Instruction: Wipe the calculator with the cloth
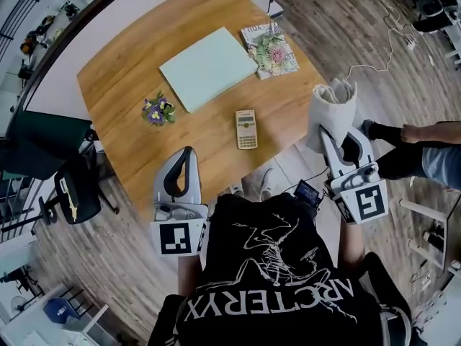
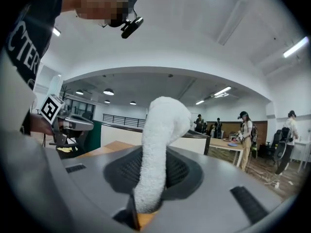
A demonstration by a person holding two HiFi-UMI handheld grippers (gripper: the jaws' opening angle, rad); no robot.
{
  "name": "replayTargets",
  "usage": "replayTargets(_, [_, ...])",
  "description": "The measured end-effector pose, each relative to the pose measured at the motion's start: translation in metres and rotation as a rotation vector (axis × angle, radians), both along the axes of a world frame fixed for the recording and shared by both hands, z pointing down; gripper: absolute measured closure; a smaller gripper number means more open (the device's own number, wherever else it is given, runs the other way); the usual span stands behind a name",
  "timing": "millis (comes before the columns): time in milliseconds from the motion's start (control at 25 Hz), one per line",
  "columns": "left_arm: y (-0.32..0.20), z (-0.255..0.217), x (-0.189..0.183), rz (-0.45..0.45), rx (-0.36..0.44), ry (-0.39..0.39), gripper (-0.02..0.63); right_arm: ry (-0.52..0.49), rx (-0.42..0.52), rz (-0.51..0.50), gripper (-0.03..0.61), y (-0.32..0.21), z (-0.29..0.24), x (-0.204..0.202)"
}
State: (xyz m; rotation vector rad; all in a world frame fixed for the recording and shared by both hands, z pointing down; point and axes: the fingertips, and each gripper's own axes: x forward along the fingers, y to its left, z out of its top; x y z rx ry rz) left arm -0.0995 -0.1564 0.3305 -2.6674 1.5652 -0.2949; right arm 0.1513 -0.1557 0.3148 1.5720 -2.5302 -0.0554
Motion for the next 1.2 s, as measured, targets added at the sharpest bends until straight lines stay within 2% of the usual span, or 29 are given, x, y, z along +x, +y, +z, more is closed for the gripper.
replayTargets(120, [0.002,0.003,-0.001,-0.014,-0.007,-0.002,0.611,0.040,-0.001,-0.049,0.485,-0.008,0.006,-0.010])
replayTargets(240, [0.003,0.005,-0.004,-0.028,-0.008,-0.006,0.611,0.236,-0.019,-0.110,0.483,-0.017,0.025,-0.022])
replayTargets(320, [0.003,0.005,-0.008,-0.040,-0.009,-0.006,0.611,0.358,-0.073,-0.155,0.484,-0.026,0.047,-0.036])
replayTargets(560, [0.013,0.007,-0.024,-0.087,-0.019,-0.002,0.611,0.591,-0.130,-0.373,0.483,-0.066,0.128,-0.090])
replayTargets(720, [0.023,0.013,-0.039,-0.134,-0.034,-0.007,0.611,0.731,-0.223,-0.497,0.485,-0.089,0.209,-0.119])
replayTargets(1000, [0.037,0.016,-0.082,-0.255,-0.044,-0.038,0.611,0.929,-0.383,-0.663,0.485,-0.101,0.324,-0.145])
replayTargets(1200, [0.047,0.016,-0.104,-0.320,-0.050,-0.040,0.611,1.037,-0.445,-0.683,0.485,-0.110,0.374,-0.143])
